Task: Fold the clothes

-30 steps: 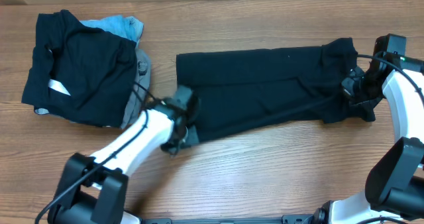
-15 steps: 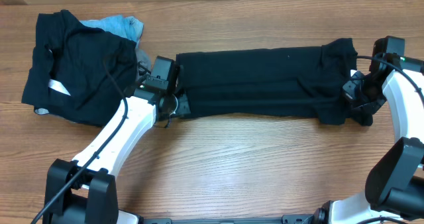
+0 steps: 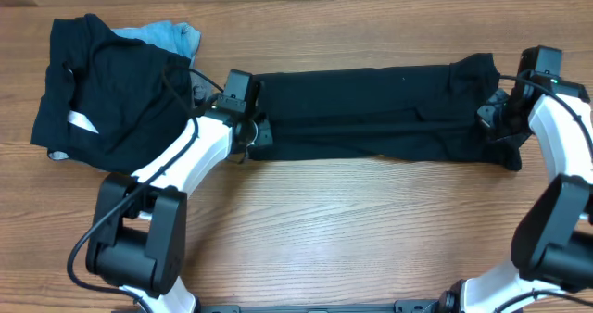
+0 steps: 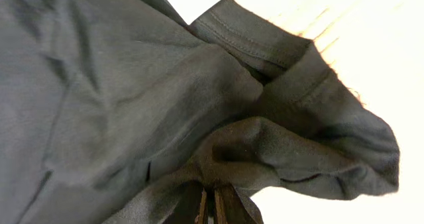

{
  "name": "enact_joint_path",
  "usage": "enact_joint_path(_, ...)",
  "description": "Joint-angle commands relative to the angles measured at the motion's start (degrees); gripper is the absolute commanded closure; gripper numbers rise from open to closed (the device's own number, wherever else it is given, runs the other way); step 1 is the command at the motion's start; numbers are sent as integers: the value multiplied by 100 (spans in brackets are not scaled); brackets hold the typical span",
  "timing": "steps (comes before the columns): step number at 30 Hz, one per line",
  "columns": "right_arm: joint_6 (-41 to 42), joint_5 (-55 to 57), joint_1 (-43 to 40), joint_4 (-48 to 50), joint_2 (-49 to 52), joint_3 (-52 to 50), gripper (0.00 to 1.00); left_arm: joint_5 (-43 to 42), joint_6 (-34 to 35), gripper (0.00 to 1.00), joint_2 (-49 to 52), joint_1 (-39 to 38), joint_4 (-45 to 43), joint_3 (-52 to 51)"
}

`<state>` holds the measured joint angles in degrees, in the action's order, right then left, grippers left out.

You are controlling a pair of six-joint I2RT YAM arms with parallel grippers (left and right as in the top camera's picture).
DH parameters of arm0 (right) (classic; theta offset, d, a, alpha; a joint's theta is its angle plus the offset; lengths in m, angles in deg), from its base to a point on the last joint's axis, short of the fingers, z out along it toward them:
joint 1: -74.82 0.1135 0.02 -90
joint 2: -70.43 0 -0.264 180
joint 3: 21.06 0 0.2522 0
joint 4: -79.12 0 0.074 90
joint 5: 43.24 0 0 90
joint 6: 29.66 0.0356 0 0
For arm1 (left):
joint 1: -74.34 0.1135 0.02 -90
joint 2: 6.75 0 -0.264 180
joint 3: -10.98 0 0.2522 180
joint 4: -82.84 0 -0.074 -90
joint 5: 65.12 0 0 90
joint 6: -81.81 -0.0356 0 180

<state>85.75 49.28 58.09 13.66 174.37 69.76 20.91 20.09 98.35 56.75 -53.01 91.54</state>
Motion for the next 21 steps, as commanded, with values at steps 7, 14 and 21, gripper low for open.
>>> enact_joint_path(7, -57, 240, -39, 197, 142, 232, 0, 726, -647, 24, 149, 79, 81, 684)
enact_joint_path(14, -57, 258, -107, -479, 129, 949, 17, 1204, -925, 11, 149, 79, 822, 1985)
enact_joint_path(21, -310, 256, -223, -374, 131, 949, 96, 844, -133, 96, 249, 81, 857, 2061)
